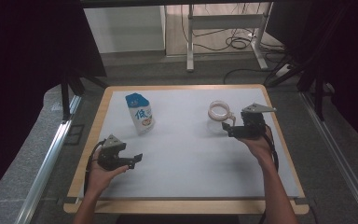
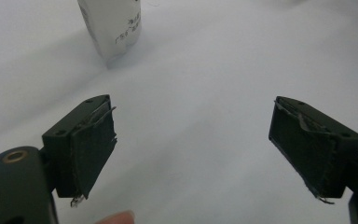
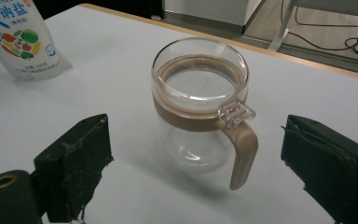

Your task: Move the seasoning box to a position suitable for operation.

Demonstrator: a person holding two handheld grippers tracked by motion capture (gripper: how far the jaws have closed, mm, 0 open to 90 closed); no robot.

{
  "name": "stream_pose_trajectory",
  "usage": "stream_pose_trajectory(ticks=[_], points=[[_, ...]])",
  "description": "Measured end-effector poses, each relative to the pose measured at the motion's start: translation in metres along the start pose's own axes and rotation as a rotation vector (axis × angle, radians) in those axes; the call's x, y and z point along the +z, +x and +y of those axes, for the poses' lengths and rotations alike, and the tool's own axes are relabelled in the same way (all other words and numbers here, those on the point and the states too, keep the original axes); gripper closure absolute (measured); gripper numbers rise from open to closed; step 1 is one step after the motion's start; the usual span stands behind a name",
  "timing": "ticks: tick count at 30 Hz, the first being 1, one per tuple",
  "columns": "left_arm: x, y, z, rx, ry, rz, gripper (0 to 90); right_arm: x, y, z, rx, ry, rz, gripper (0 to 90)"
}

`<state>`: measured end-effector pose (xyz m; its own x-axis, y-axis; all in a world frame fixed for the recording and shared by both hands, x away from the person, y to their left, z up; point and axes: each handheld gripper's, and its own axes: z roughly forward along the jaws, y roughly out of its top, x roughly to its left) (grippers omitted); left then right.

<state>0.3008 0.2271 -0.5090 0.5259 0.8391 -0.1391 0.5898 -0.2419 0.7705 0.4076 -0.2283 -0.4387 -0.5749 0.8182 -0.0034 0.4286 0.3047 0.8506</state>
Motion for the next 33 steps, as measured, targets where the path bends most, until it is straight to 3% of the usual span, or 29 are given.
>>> stream_pose_trajectory(ticks=[3, 15, 24, 33], points=[[0.0, 0.0, 0.0, 0.005, -0.001, -0.002, 14.3, 0.005, -0.001, 0.003, -0.003, -0.006, 0.003, 7.7], [-0.001, 0.0, 0.0, 0.004, -0.01, -0.006, 14.5, 0.046, -0.008, 0.024, -0.01, 0.061, -0.002, 3.7], [-0.001, 0.0, -0.001, 0.008, -0.009, -0.006, 14.5, 0.079, -0.012, 0.022, -0.004, 0.082, 0.032, 2.4], [0.002, -0.002, -0.001, 0.013, 0.0, -0.008, 14.5, 0.099, -0.014, 0.014, -0.018, 0.099, 0.028, 4.8]])
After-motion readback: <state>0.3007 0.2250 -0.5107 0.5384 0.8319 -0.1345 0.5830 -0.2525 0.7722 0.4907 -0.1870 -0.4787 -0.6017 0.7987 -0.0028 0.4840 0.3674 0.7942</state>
